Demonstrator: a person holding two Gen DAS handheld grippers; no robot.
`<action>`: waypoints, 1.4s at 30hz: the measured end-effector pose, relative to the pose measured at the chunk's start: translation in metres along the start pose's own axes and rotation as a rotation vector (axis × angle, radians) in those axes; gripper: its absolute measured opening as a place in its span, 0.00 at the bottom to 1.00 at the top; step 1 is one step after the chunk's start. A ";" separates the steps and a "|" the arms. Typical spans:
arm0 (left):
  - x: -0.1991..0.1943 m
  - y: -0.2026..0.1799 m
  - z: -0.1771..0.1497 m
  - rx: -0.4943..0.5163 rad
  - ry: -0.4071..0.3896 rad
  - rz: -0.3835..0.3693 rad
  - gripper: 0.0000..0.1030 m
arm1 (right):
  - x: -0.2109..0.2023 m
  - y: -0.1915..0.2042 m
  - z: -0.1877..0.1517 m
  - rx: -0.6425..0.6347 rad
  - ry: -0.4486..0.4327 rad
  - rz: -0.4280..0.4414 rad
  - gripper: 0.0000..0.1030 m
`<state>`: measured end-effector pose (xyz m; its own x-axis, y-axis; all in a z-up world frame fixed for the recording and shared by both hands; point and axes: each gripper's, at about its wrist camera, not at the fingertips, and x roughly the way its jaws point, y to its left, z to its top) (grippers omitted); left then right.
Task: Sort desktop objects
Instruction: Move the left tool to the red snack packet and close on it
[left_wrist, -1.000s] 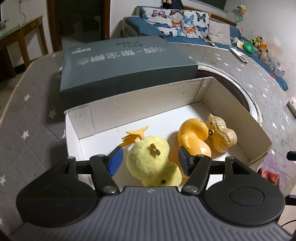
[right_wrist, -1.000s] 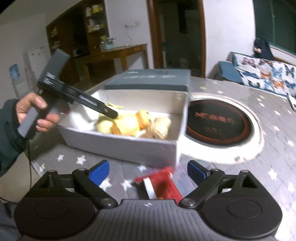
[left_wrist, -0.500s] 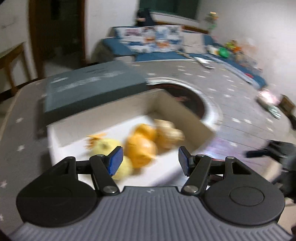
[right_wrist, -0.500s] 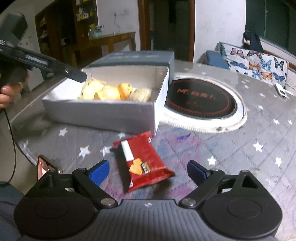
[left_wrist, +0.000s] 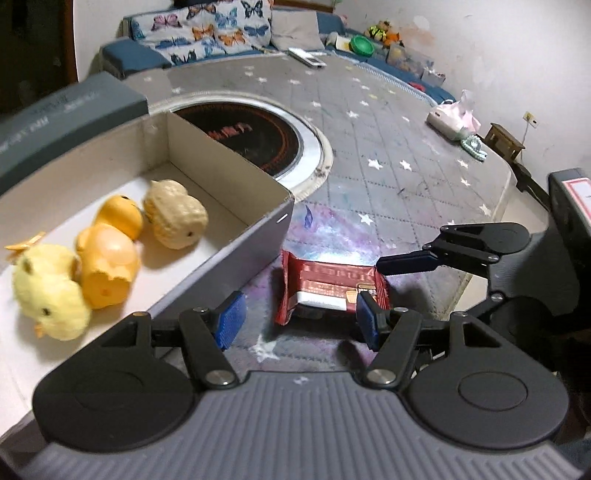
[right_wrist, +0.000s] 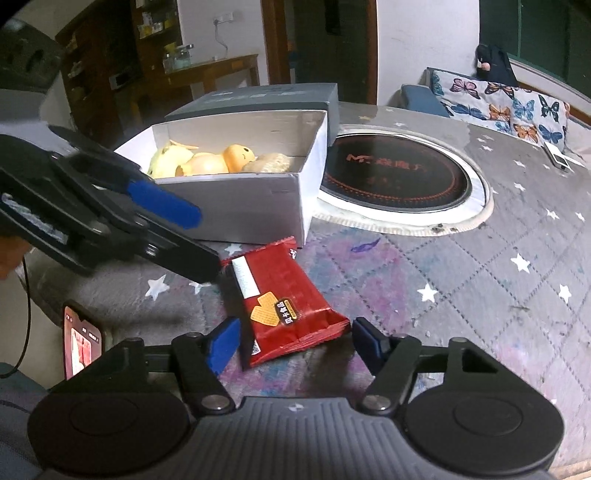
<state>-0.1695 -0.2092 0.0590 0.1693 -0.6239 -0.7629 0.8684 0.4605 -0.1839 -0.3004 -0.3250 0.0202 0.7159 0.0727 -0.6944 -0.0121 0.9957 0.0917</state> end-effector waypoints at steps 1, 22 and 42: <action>0.005 0.001 0.001 -0.004 0.005 0.001 0.63 | 0.000 -0.001 0.000 0.004 0.000 0.001 0.64; 0.038 -0.007 0.004 -0.023 0.050 -0.069 0.61 | 0.001 0.000 -0.002 -0.003 -0.007 -0.033 0.57; 0.012 -0.011 0.000 -0.051 -0.014 -0.070 0.59 | -0.010 0.015 0.006 -0.026 -0.044 -0.027 0.54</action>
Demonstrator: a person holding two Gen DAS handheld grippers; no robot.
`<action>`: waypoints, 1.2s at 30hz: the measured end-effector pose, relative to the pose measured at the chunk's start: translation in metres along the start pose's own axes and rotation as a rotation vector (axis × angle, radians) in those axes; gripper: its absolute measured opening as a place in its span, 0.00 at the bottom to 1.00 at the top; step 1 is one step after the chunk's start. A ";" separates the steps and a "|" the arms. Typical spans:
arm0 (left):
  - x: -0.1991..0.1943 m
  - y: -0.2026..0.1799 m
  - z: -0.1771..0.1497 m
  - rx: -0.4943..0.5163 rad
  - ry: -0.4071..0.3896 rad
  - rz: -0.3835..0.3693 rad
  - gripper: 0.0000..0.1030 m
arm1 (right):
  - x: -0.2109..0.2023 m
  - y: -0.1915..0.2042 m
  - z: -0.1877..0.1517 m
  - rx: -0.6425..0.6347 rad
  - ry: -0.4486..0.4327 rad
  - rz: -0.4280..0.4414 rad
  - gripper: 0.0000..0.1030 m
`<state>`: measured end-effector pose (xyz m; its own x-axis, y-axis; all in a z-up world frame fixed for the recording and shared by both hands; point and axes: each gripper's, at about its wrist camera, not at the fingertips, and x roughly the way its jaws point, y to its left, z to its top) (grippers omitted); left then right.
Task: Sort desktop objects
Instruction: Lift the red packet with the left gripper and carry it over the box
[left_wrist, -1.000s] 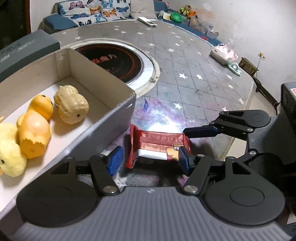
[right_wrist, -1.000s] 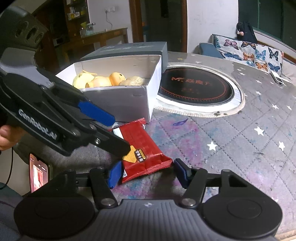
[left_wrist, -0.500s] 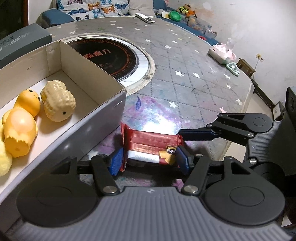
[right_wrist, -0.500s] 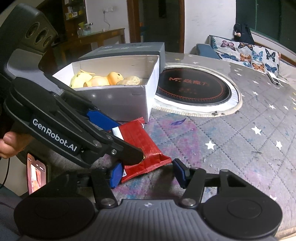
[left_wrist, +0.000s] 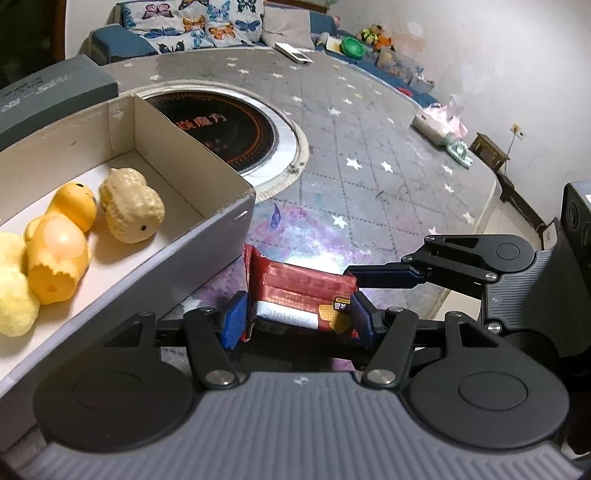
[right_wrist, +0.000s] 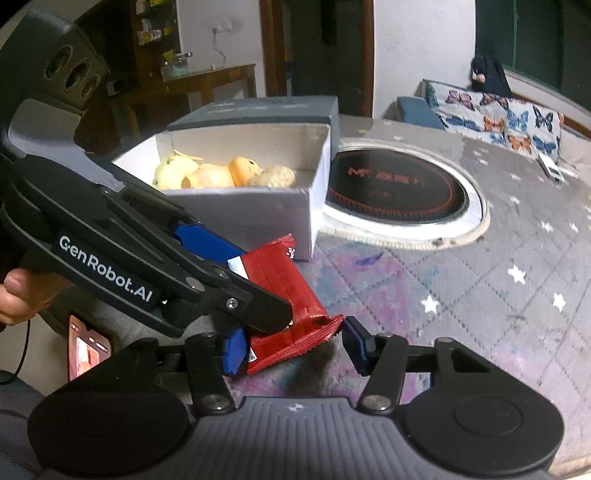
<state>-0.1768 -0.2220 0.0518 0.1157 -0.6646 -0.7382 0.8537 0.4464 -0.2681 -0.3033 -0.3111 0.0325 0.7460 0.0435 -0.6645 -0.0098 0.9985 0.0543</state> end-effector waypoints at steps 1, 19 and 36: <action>-0.004 0.000 0.000 -0.005 -0.009 -0.002 0.59 | -0.003 0.002 0.002 -0.009 -0.007 0.000 0.54; -0.078 0.067 0.047 -0.081 -0.209 0.180 0.59 | 0.043 0.047 0.118 -0.205 -0.145 0.063 0.54; -0.043 0.124 0.048 -0.170 -0.126 0.219 0.59 | 0.106 0.037 0.127 -0.123 -0.010 0.132 0.60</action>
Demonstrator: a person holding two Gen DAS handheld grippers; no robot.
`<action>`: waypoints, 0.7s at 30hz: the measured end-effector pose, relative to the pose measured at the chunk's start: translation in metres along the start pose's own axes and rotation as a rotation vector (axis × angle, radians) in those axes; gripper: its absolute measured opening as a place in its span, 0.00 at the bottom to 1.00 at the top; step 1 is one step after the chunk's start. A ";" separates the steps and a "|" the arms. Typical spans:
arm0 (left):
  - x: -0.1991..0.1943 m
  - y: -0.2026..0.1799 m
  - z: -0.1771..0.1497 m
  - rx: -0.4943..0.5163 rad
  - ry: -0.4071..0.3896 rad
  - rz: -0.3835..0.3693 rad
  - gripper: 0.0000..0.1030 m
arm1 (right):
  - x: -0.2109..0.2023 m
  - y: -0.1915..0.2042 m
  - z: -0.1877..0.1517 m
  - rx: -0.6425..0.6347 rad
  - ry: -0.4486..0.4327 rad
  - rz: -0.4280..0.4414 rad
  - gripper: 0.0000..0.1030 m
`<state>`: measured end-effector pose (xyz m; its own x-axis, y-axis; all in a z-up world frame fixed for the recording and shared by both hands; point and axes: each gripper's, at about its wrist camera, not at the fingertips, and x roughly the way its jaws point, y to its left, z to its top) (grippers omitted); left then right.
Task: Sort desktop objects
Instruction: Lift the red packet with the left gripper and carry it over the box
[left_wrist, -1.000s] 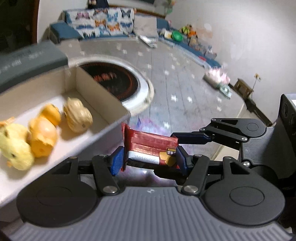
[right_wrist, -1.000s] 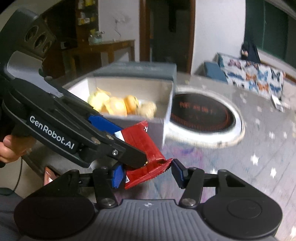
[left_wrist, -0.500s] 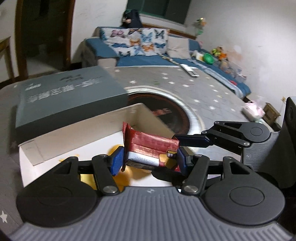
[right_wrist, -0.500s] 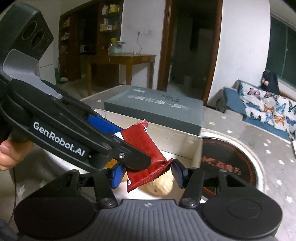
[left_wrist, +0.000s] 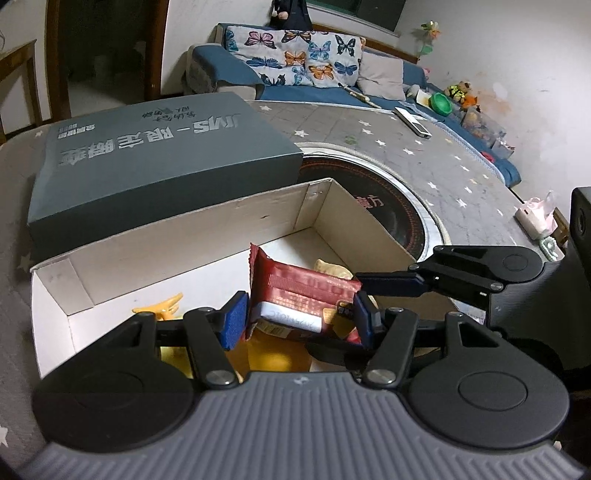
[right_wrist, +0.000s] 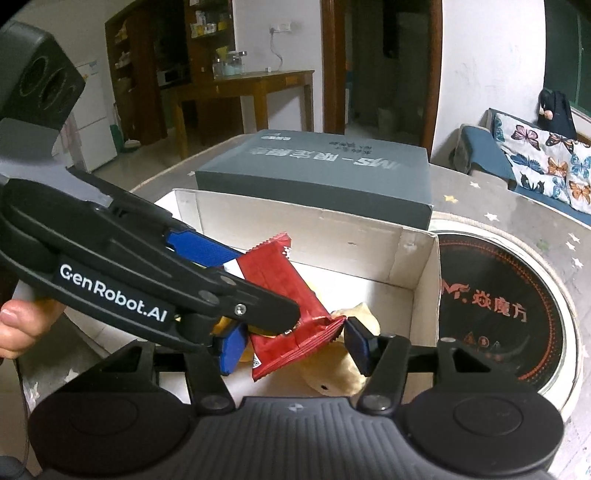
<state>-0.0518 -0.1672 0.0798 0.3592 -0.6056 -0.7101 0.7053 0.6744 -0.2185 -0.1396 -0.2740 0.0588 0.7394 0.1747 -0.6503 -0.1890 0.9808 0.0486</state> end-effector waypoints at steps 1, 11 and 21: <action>0.000 0.000 0.000 0.001 0.000 0.002 0.59 | -0.001 0.000 0.000 -0.002 0.000 -0.005 0.60; -0.010 -0.004 -0.006 0.003 -0.013 0.049 0.64 | -0.010 0.005 -0.002 -0.019 -0.011 -0.026 0.70; -0.034 -0.009 -0.012 0.000 -0.051 0.115 0.74 | -0.024 0.012 -0.003 -0.035 -0.054 -0.050 0.82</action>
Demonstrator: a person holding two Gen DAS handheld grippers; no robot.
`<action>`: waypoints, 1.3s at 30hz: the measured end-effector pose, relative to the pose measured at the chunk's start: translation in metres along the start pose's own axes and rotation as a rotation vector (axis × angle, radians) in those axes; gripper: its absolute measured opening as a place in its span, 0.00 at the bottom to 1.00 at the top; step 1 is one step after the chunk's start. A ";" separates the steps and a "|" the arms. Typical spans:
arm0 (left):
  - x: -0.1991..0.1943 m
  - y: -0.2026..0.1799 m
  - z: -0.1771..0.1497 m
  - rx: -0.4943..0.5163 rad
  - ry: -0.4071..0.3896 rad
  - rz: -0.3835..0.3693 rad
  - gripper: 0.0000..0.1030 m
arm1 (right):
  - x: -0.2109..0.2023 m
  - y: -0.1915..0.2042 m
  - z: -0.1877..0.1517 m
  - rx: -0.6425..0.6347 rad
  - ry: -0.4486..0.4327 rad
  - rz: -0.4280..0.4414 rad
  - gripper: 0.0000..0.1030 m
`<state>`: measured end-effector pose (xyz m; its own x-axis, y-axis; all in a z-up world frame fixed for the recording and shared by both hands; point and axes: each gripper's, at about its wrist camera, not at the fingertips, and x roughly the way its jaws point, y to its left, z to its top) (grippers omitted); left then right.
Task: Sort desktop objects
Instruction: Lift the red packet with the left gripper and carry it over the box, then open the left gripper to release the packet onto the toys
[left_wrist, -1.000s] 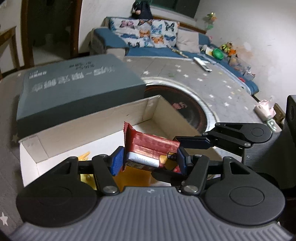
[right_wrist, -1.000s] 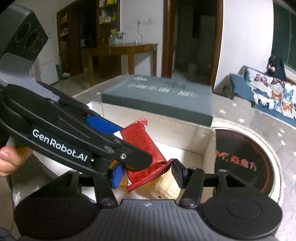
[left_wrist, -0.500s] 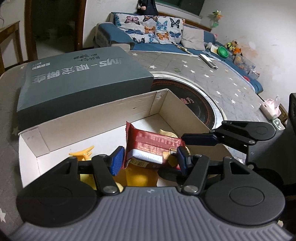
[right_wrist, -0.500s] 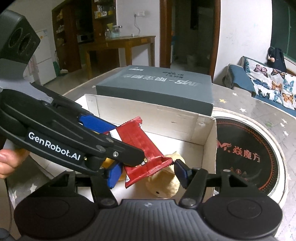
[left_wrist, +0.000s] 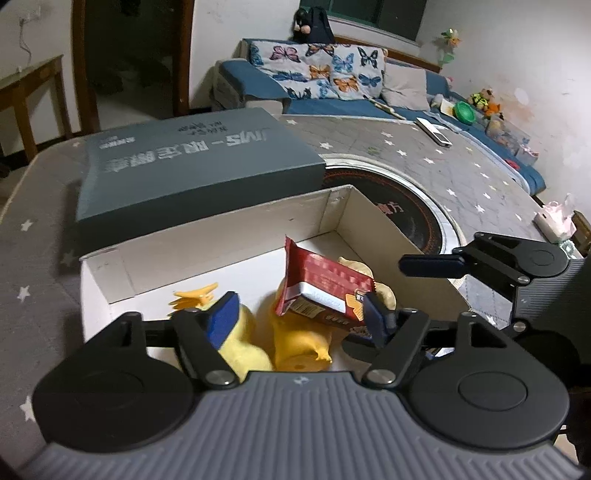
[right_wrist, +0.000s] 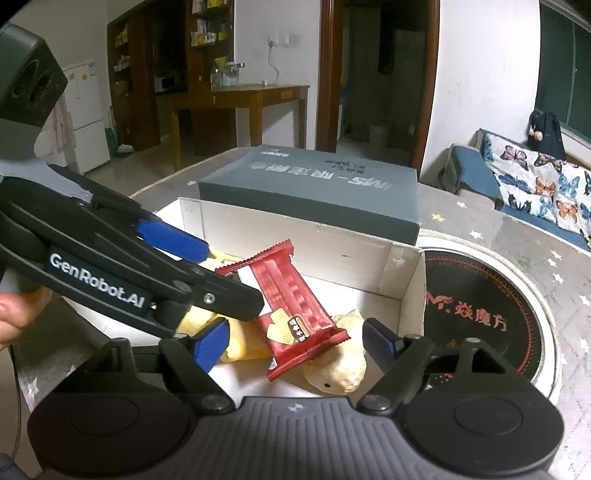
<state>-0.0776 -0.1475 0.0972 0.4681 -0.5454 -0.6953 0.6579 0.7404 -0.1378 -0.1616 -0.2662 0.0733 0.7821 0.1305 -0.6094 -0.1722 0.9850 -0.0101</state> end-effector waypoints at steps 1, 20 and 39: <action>-0.003 -0.001 -0.001 0.002 -0.007 0.008 0.75 | -0.002 0.001 0.000 0.000 -0.005 -0.002 0.82; -0.054 -0.018 -0.024 0.020 -0.106 0.140 0.99 | -0.034 0.005 -0.015 0.067 -0.056 -0.030 1.00; -0.067 -0.012 -0.023 0.001 -0.149 0.222 1.00 | -0.048 0.000 -0.016 0.128 -0.092 -0.039 1.00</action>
<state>-0.1307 -0.1107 0.1291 0.6831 -0.4214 -0.5965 0.5299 0.8480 0.0079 -0.2091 -0.2738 0.0898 0.8390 0.0954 -0.5356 -0.0673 0.9951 0.0718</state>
